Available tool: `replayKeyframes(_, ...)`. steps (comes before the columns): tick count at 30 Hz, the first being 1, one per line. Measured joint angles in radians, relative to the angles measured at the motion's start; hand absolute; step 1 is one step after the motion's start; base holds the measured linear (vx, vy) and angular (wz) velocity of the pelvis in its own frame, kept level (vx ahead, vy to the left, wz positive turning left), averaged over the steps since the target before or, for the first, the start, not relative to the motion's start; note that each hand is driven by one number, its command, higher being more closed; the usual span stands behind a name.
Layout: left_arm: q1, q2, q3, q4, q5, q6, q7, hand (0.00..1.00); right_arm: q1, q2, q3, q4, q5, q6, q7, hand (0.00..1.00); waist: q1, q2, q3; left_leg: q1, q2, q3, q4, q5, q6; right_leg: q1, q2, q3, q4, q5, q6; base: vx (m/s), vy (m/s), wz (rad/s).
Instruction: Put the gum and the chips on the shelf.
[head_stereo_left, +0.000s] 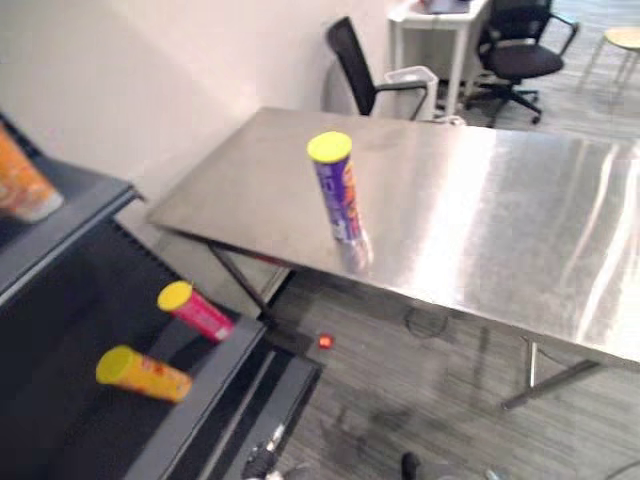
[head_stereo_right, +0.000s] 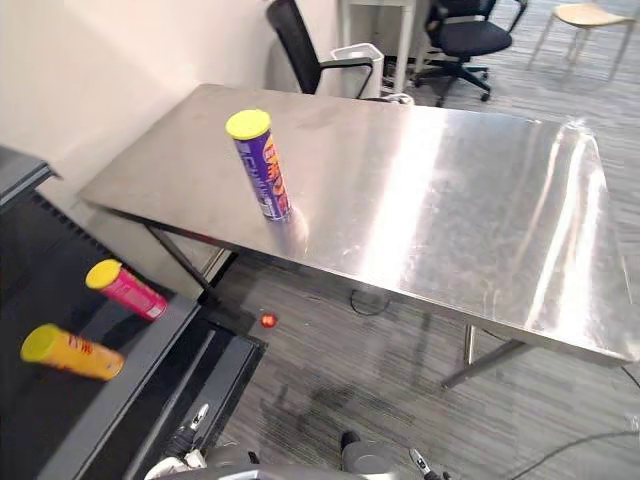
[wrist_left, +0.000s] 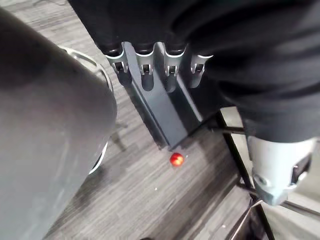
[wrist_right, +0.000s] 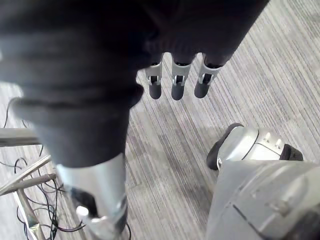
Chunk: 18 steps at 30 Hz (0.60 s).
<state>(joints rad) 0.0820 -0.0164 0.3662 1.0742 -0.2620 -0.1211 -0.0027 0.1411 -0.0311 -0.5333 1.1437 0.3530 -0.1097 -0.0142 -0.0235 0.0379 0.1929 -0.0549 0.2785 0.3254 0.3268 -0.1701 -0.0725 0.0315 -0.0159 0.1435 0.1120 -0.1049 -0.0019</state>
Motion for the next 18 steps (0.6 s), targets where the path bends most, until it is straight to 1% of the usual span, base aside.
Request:
replayKeyframes(1, 0.0, -0.002, 0.005, -0.001, 0.001, 0.0, 0.0, 0.0, 0.0, 0.001, 0.0, -0.001, 0.0, 0.0, 0.0, 0.0, 0.002, 0.0, 0.0, 0.0, -0.011, -0.017, -0.029, 0.007, -0.002, 0.005, -0.005, 0.01, 0.003, -0.004, 0.011, 0.2, 0.295, -0.7)
replayKeyframes(2, 0.0, -0.006, 0.009, 0.002, 0.001, 0.001, 0.003, 0.0, 0.003, 0.006, 0.001, -0.008, 0.0, 0.0, 0.0, 0.0, 0.0, 0.002, -0.002, 0.009, -0.028, -0.048, -0.084, 0.037, -0.008, 0.011, -0.011, 0.022, 0.016, -0.02, 0.036, 0.11, 0.231, -0.38)
replayKeyframes(3, 0.002, -0.012, 0.014, 0.003, 0.003, 0.001, 0.004, 0.0, 0.004, 0.006, 0.0, -0.011, 0.0, -0.001, 0.001, 0.0, 0.001, 0.01, -0.008, 0.013, -0.033, -0.061, -0.108, 0.067, -0.009, 0.011, -0.01, 0.026, 0.022, -0.028, 0.049, 0.14, 0.332, -0.38)
replayKeyframes(4, 0.004, -0.026, 0.018, 0.011, 0.004, 0.001, 0.007, 0.0, 0.009, 0.007, -0.007, -0.02, 0.0, -0.001, 0.001, 0.0, 0.001, 0.027, -0.019, 0.032, -0.034, -0.064, -0.142, 0.105, -0.052, 0.01, -0.003, 0.029, 0.035, -0.046, 0.075, 0.14, 0.366, -0.18)
replayKeyframes(5, 0.002, -0.003, 0.012, 0.022, 0.01, 0.003, 0.006, 0.0, 0.011, 0.021, -0.01, -0.028, 0.0, 0.0, 0.001, 0.0, -0.003, 0.003, -0.035, 0.044, -0.063, -0.053, -0.153, 0.098, -0.063, 0.01, -0.035, 0.018, 0.055, -0.056, 0.091, 0.13, 0.343, -0.12)
replayKeyframes(7, 0.003, 0.012, 0.012, 0.022, 0.015, 0.002, 0.011, 0.0, 0.022, 0.041, -0.011, -0.028, 0.001, 0.0, 0.003, 0.0, 0.003, -0.023, -0.046, 0.059, -0.098, -0.03, -0.17, 0.084, -0.042, 0.008, -0.073, -0.011, 0.063, -0.056, 0.092, 0.1, 0.267, -0.09)
replayKeyframes(8, 0.007, 0.023, 0.012, 0.023, 0.034, 0.002, 0.017, 0.0, 0.023, 0.054, -0.013, -0.027, 0.001, 0.002, 0.002, 0.0, 0.007, -0.045, -0.059, 0.079, -0.126, -0.008, -0.194, 0.084, -0.041, 0.01, -0.1, -0.018, 0.058, -0.053, 0.097, 0.1, 0.282, -0.27)
replayKeyframes(9, 0.011, 0.031, 0.005, 0.031, 0.046, 0.001, 0.02, 0.0, 0.024, 0.059, -0.012, -0.027, 0.0, 0.004, 0.004, 0.0, 0.006, -0.056, -0.071, 0.106, -0.151, 0.009, -0.224, 0.085, -0.036, 0.017, -0.123, -0.021, 0.046, -0.047, 0.105, 0.07, 0.221, -0.32)
replayKeyframes(10, 0.011, 0.037, -0.003, 0.037, 0.047, 0.002, 0.021, 0.0, 0.024, 0.061, -0.012, -0.027, 0.001, 0.005, 0.005, 0.0, 0.006, -0.06, -0.075, 0.12, -0.162, 0.022, -0.238, 0.086, -0.032, 0.024, -0.132, -0.021, 0.036, -0.044, 0.11, 0.04, 0.18, -0.46)
replayKeyframes(11, 0.011, 0.043, -0.021, 0.046, 0.051, 0.005, 0.02, 0.0, 0.024, 0.061, -0.013, -0.027, 0.001, 0.006, 0.007, 0.0, 0.004, -0.059, -0.09, 0.138, -0.181, 0.035, -0.262, 0.087, -0.022, 0.028, -0.149, -0.021, 0.017, -0.036, 0.122, 0.03, 0.144, -0.51)
replayKeyframes(12, 0.008, 0.043, -0.028, 0.06, 0.062, 0.006, 0.019, 0.0, 0.021, 0.061, -0.02, -0.026, 0.001, 0.009, 0.008, 0.0, 0.002, -0.057, -0.095, 0.148, -0.195, 0.053, -0.28, 0.09, -0.017, 0.026, -0.16, -0.022, 0.003, -0.035, 0.125, 0.01, 0.118, -0.45)
replayKeyframes(13, 0.006, 0.043, -0.029, 0.067, 0.074, 0.007, 0.019, 0.0, 0.02, 0.061, -0.026, -0.023, 0.001, 0.01, 0.008, 0.0, 0.0, -0.054, -0.1, 0.149, -0.201, 0.055, -0.289, 0.092, -0.014, 0.024, -0.165, -0.022, -0.007, -0.034, 0.125, 0.0, 0.072, -0.29)
replayKeyframes(14, -0.001, 0.05, -0.047, 0.079, 0.087, 0.01, 0.019, 0.0, 0.019, 0.059, -0.044, -0.014, 0.001, 0.012, 0.007, 0.0, -0.002, -0.058, -0.106, 0.15, -0.209, 0.059, -0.299, 0.096, -0.008, 0.021, -0.17, -0.023, -0.021, -0.028, 0.136, -0.02, 0.031, -0.14)
replayKeyframes(15, -0.001, 0.056, -0.057, 0.079, 0.089, 0.013, 0.018, 0.0, 0.019, 0.05, -0.05, 0.009, 0.001, 0.013, 0.007, 0.0, -0.002, -0.053, -0.106, 0.152, -0.218, 0.062, -0.31, 0.101, -0.003, 0.021, -0.172, -0.024, -0.033, -0.024, 0.143, -0.02, 0.023, -0.1)
replayKeyframes(17, -0.001, 0.056, -0.058, 0.081, 0.089, 0.015, 0.019, 0.0, 0.02, 0.04, -0.058, 0.023, 0.001, 0.016, 0.001, 0.0, 0.0, -0.046, -0.109, 0.16, -0.221, 0.063, -0.333, 0.113, -0.003, 0.021, -0.17, -0.026, -0.045, -0.022, 0.147, -0.01, 0.0, -0.02)
replayKeyframes(18, 0.0, 0.056, -0.059, 0.083, 0.089, 0.016, 0.018, 0.0, 0.021, 0.036, -0.075, 0.027, 0.002, 0.016, 0.0, 0.0, 0.0, -0.05, -0.109, 0.165, -0.221, 0.061, -0.345, 0.117, -0.003, 0.022, -0.167, -0.027, -0.047, -0.022, 0.147, -0.01, -0.042, -0.01)
